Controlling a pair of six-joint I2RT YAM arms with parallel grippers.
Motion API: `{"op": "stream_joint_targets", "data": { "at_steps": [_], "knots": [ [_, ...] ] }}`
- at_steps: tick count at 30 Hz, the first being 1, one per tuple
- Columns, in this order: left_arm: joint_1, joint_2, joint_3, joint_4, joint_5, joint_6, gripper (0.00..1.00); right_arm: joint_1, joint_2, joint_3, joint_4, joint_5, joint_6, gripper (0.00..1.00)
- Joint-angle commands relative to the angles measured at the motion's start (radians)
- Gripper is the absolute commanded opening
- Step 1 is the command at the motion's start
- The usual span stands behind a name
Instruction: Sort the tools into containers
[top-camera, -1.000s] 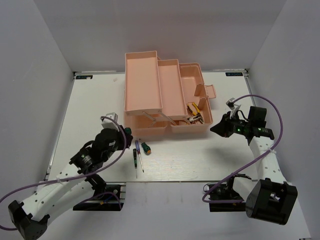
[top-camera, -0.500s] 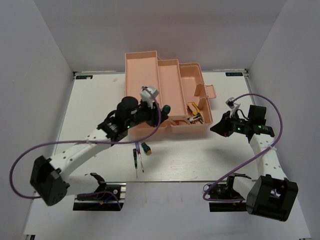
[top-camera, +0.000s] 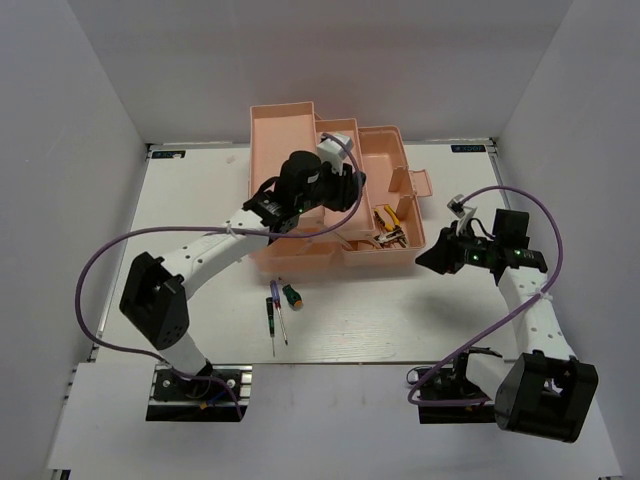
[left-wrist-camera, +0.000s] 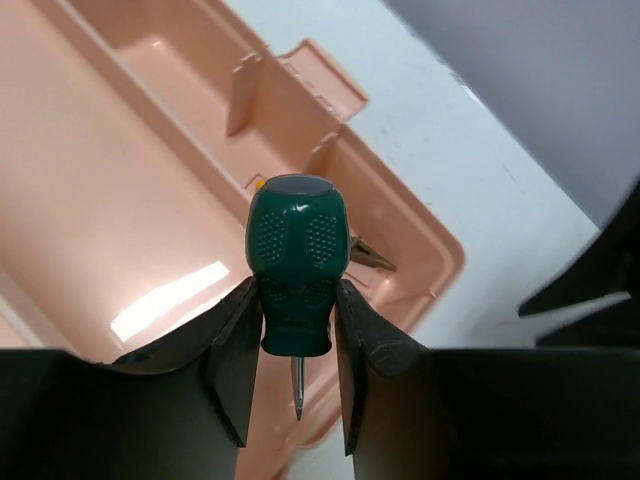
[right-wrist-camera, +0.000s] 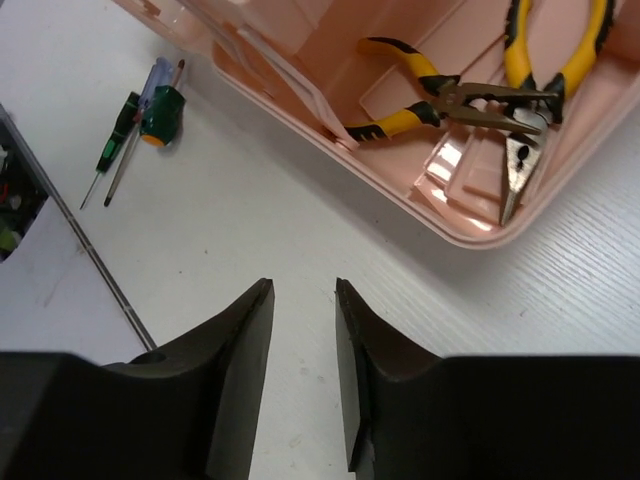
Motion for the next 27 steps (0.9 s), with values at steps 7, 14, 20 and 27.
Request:
{"op": "stream_joint_targets", "data": {
  "at_steps": [7, 14, 20, 27],
  "knots": [
    [0.006, 0.094, 0.228, -0.141, -0.147, 0.031, 0.68, 0.186, -0.023, 0.077, 0.023, 0.058, -0.046, 0.38],
    [0.006, 0.072, 0.273, -0.153, -0.127, 0.049, 0.72, 0.388, 0.022, 0.138, 0.014, 0.199, -0.073, 0.38],
    [-0.003, -0.223, 0.071, -0.008, 0.209, 0.139, 0.64, 0.666, 0.103, 0.137, 0.042, 0.398, -0.111, 0.37],
    [-0.003, -0.563, -0.189, -0.254, 0.224, 0.244, 0.15, 0.988, 0.244, 0.14, 0.13, 0.703, -0.106, 0.39]
  ]
}}
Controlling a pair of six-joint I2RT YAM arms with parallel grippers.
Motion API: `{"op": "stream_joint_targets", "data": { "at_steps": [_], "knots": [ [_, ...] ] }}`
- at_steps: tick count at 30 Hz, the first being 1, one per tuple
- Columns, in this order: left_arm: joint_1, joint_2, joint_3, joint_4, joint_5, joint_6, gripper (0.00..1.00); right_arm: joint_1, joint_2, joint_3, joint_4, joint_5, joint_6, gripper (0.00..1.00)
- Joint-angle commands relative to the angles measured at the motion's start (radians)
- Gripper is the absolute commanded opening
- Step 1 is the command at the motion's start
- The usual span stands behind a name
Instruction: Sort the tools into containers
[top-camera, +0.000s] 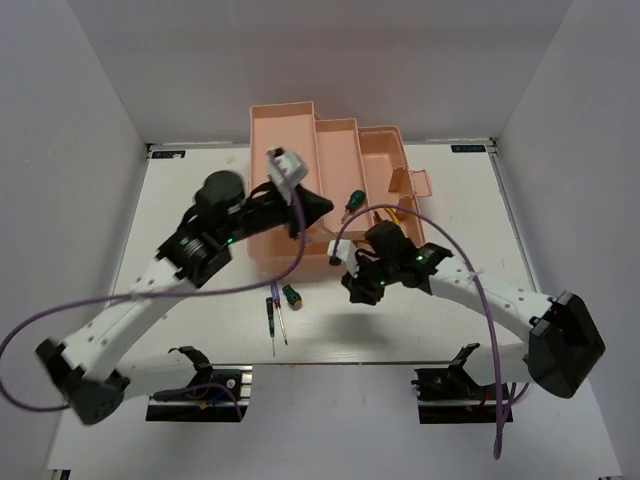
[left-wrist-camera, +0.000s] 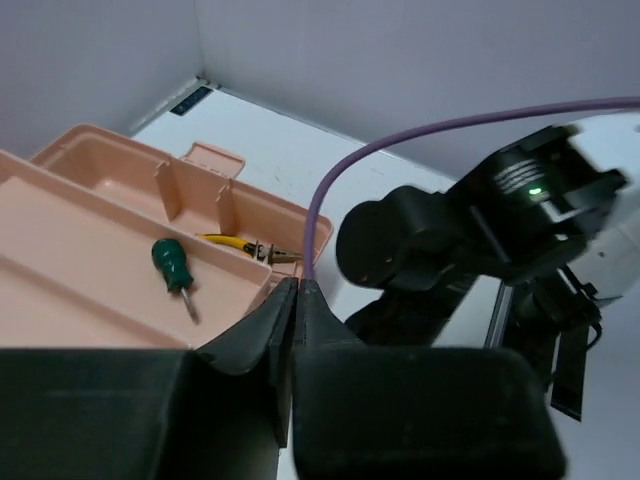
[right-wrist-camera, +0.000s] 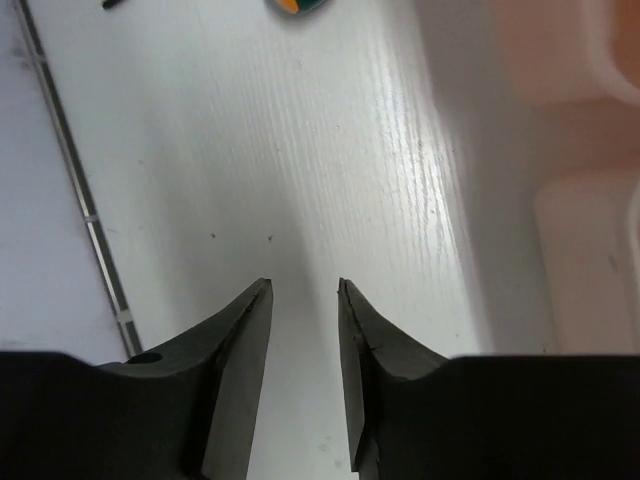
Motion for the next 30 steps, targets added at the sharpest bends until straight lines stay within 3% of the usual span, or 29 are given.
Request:
{"op": "stream_joint_targets", "data": {
  "at_steps": [1, 2, 3, 5, 7, 10, 11, 15, 21, 26, 28, 30],
  "knots": [
    [0.002, -0.201, -0.117, -0.171, -0.049, 0.045, 0.15, 0.09, 0.05, 0.032, 0.093, 0.222, -0.001, 0.4],
    [0.002, -0.252, -0.209, -0.182, -0.091, 0.027, 0.17, 0.12, 0.073, 0.035, 0.116, 0.242, 0.041, 0.43],
    [0.002, -0.301, -0.252, -0.194, -0.191, -0.025, 0.27, 0.149, 0.084, 0.037, 0.125, 0.274, 0.06, 0.47],
    [0.002, -0.441, -0.37, -0.243, -0.288, -0.134, 0.58, 0.203, 0.127, 0.034, 0.17, 0.316, 0.125, 0.57],
    [0.002, -0.535, -0.441, -0.271, -0.386, -0.2, 0.65, 0.24, 0.151, 0.013, 0.205, 0.327, 0.16, 0.64],
    [0.002, -0.71, -0.591, -0.271, -0.425, -0.292, 0.7, 0.291, 0.185, -0.009, 0.274, 0.35, 0.201, 0.88],
    [0.002, -0.744, -0.61, -0.271, -0.434, -0.303, 0.71, 0.3, 0.208, -0.014, 0.283, 0.348, 0.206, 0.91],
    [0.002, -0.786, -0.62, -0.293, -0.443, -0.323, 0.71, 0.338, 0.269, 0.034, 0.257, 0.33, 0.201, 0.91],
    [0.002, -0.691, -0.555, -0.359, -0.475, -0.293, 0.71, 0.351, 0.365, 0.138, 0.211, 0.305, 0.27, 0.91],
    [0.002, -0.689, -0.527, -0.382, -0.521, -0.259, 0.71, 0.374, 0.426, 0.178, 0.233, 0.415, 0.384, 0.66],
    [0.002, -0.7, -0.527, -0.382, -0.53, -0.259, 0.72, 0.378, 0.448, 0.198, 0.25, 0.457, 0.417, 0.59],
    [0.002, -0.7, -0.527, -0.382, -0.531, -0.259, 0.72, 0.39, 0.464, 0.218, 0.26, 0.486, 0.457, 0.59]
  ]
}}
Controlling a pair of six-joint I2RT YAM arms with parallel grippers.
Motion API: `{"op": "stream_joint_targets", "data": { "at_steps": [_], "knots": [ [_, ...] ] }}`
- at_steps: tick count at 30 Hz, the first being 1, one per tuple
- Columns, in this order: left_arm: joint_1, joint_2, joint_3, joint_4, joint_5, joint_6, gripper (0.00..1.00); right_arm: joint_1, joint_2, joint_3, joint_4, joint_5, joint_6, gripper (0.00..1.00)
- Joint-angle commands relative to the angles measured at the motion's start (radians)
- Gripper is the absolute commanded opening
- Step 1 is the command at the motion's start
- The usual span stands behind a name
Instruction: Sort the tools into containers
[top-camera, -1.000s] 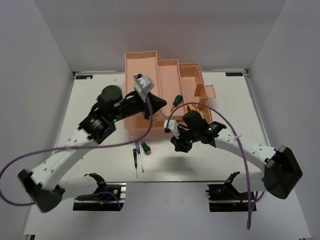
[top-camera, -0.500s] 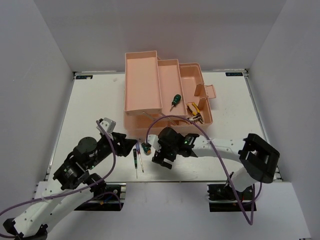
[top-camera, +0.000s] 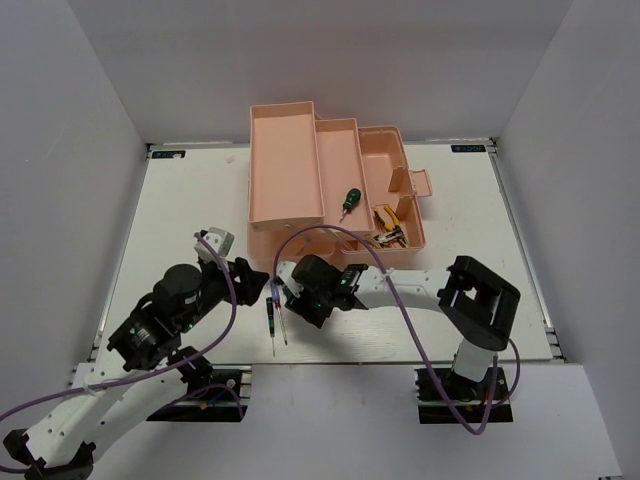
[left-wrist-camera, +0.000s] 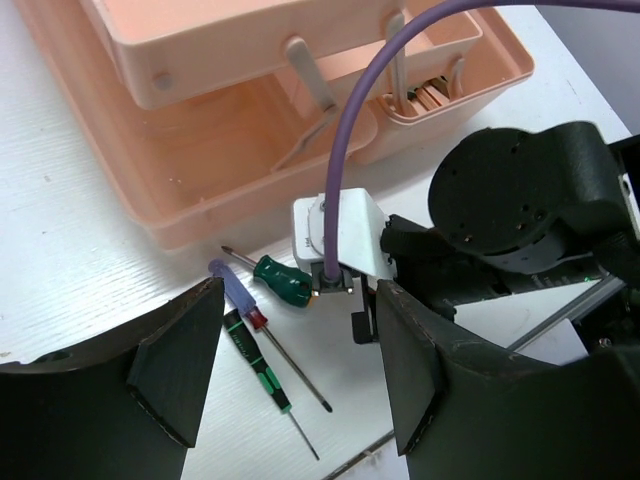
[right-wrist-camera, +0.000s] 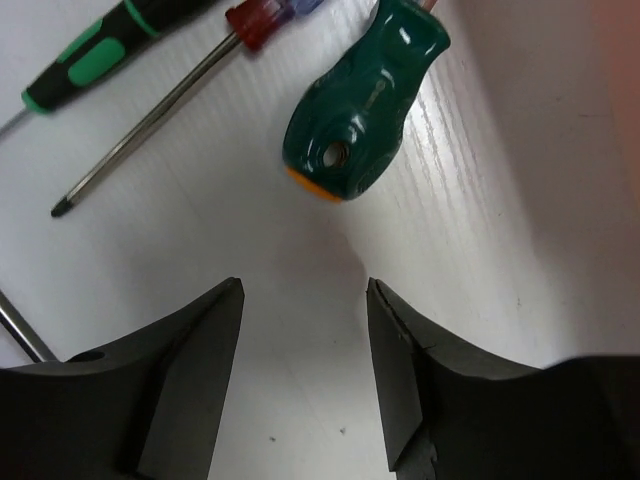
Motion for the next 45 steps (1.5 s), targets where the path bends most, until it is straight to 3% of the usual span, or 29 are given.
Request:
{"op": "stream_joint_targets", "data": {
  "at_steps": [1, 11, 29, 34, 36, 40, 45],
  "knots": [
    [0.003, -0.01, 0.036, -0.016, -0.031, 0.015, 0.72, 0.018, 0.024, 0.057, 0.054, 0.071, 0.1, 0.59],
    [0.003, -0.02, 0.027, -0.016, -0.031, 0.015, 0.72, 0.055, 0.136, 0.175, 0.056, 0.178, 0.123, 0.73],
    [0.003, -0.049, 0.027, -0.016, -0.04, 0.015, 0.72, 0.044, 0.219, 0.217, 0.113, 0.241, 0.111, 0.72],
    [0.003, -0.049, 0.027, -0.016, -0.04, 0.015, 0.72, 0.043, 0.21, 0.2, 0.11, 0.247, 0.112, 0.58],
    [0.003, -0.049, 0.027, -0.016, -0.04, 0.015, 0.69, 0.044, 0.184, 0.172, 0.111, 0.237, 0.105, 0.46],
    [0.003, -0.049, 0.027, -0.025, -0.049, 0.003, 0.56, 0.043, 0.095, 0.122, 0.107, 0.214, 0.08, 0.15],
    [0.003, 0.008, 0.048, -0.08, -0.063, -0.04, 0.41, 0.041, -0.002, 0.065, 0.067, 0.102, 0.01, 0.0]
  ]
}}
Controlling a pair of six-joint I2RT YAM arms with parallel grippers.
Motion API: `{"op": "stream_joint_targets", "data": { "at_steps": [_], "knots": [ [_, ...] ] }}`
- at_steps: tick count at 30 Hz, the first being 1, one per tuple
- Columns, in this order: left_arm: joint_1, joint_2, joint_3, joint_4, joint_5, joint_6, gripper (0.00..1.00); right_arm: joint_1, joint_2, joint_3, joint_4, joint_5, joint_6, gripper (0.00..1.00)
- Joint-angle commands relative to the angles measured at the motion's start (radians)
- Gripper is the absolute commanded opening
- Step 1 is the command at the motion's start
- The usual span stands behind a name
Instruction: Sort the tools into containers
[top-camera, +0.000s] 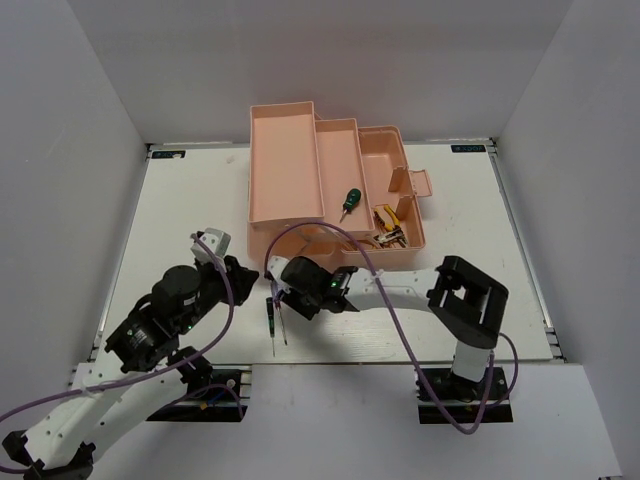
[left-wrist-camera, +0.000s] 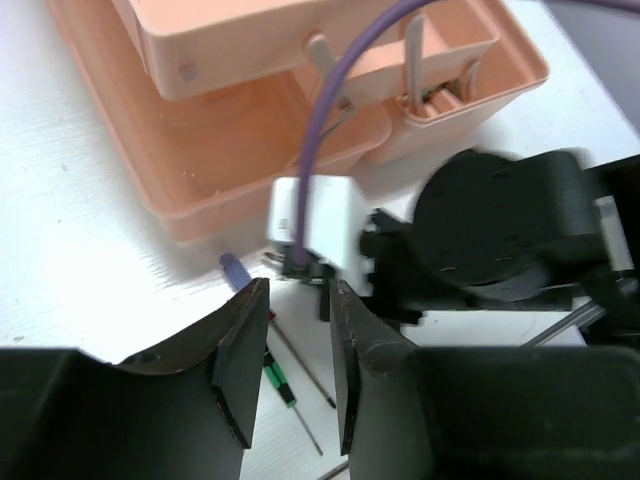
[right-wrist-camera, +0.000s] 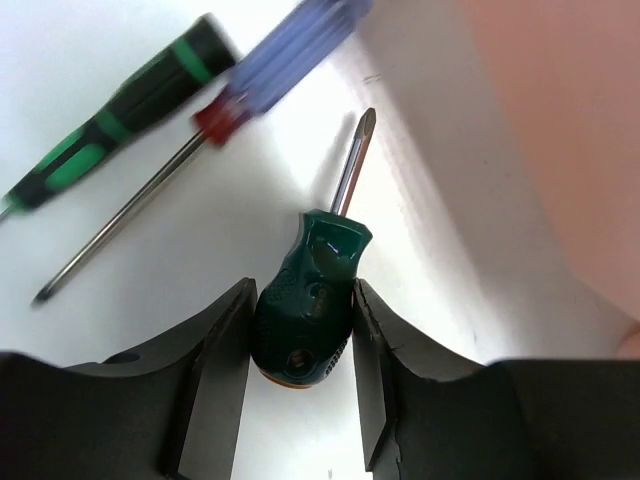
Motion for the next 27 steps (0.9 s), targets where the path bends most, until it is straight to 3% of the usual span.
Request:
{"op": "stream_joint_targets", "data": {
  "at_steps": [1, 4, 7, 12, 19, 27],
  "knots": [
    [0.003, 0.045, 0.043, -0.063, -0.035, -0.028, 0.41, -0.004, -0.104, -0.02, -0.024, -0.099, -0.073, 0.0],
    [0.003, 0.093, 0.066, -0.121, -0.072, -0.08, 0.39, -0.007, -0.156, -0.018, -0.102, -0.191, -0.14, 0.0],
    [0.003, 0.124, 0.086, -0.176, -0.099, -0.129, 0.46, -0.015, -0.213, -0.023, -0.185, -0.294, -0.2, 0.0],
    [0.003, 0.161, 0.077, -0.2, -0.11, -0.179, 0.54, -0.031, -0.329, -0.069, -0.239, -0.275, -0.272, 0.0],
    [0.003, 0.231, 0.048, -0.169, -0.099, -0.209, 0.54, -0.08, -0.468, -0.13, -0.278, -0.177, -0.357, 0.0],
    [0.003, 0.328, -0.027, -0.077, -0.056, -0.239, 0.55, -0.18, -0.638, -0.129, -0.376, -0.245, -0.487, 0.0]
  ]
}}
